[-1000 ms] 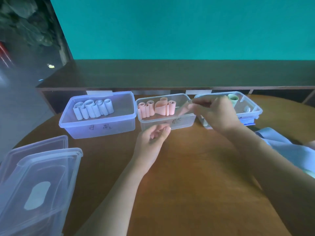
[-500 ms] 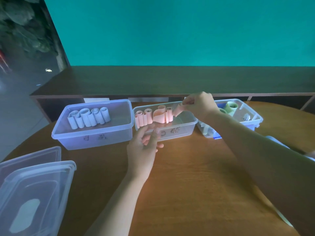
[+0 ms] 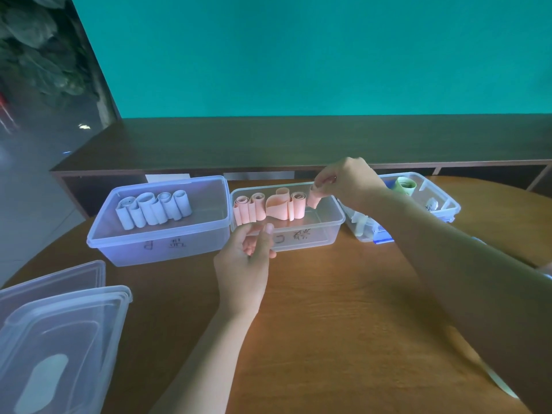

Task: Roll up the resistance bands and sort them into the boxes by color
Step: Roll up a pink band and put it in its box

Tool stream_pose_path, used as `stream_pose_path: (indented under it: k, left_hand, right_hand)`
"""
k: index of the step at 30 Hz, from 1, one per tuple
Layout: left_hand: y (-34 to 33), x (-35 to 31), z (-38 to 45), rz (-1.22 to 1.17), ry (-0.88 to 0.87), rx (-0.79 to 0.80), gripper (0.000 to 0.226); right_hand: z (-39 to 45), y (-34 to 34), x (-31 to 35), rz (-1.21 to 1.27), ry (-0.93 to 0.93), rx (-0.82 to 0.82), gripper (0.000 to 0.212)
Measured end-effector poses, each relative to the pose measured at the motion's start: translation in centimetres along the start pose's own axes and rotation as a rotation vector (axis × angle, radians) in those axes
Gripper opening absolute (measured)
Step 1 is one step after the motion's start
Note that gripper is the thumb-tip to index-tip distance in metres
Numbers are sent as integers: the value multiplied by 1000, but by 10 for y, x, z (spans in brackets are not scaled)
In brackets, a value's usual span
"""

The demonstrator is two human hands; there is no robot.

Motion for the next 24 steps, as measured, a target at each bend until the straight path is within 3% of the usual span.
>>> stream_pose_path:
  k: [7,12,24]
  left_hand:
    - [-1,0,1,6,-16,11,28]
    - [-3,0,2,9,-20,22,31]
    - [-5,1,2,11,-27,44,45]
  right_hand:
    - [7,-12,0,-222,-23,-9,11]
    - [12,-12,-7,-249,-37,-83,7]
    - [17,-16,-1,-298,-26,-138,20]
Point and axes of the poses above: each hand's wrist, its own z-axis towards the middle knuckle, its own y-axis out of the back of the hand, x = y × z, the point moved 10 cm from there along z, towards the middle knuckle
